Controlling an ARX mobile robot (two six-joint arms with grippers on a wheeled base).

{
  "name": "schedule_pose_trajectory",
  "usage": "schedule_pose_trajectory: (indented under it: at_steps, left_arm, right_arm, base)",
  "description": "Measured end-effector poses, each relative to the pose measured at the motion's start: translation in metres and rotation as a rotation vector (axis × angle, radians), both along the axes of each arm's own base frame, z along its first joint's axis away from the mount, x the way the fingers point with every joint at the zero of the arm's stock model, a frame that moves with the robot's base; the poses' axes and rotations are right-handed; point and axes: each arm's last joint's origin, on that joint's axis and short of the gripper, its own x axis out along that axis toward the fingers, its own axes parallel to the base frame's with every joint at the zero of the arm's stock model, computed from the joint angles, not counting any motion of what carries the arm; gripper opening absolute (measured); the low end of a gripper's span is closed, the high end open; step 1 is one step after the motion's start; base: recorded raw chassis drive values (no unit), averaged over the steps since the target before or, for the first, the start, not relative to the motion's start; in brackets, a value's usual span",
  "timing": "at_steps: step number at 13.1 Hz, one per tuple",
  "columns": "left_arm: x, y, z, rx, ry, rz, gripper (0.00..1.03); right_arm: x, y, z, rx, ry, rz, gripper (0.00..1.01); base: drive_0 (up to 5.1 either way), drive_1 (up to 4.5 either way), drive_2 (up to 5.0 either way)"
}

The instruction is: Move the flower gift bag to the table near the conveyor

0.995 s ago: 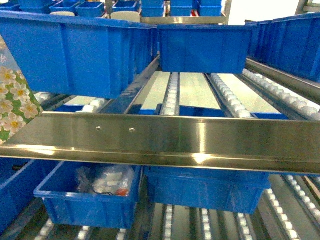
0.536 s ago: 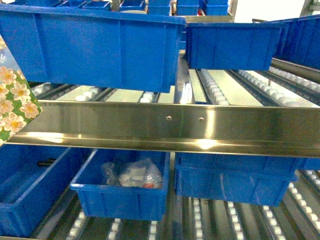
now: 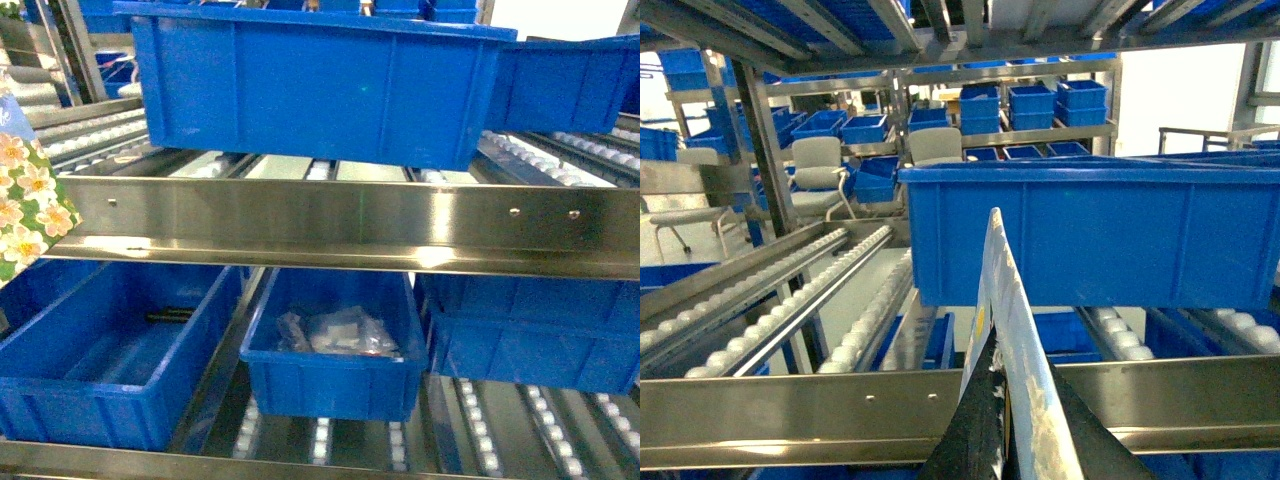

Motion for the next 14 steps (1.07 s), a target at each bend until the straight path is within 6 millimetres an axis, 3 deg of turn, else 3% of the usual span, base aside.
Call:
schedule_pose_trajectory:
  at_steps: [14]
  left_arm:
    - [0.0000, 0.0000, -0.0003, 0.001, 0.003, 0.000, 0.02]
  right_arm:
    - [0.0001, 0.0000, -0.0002, -0.001, 0.002, 0.000, 0.02]
  base:
    - [-4.8, 1.52, 3.4]
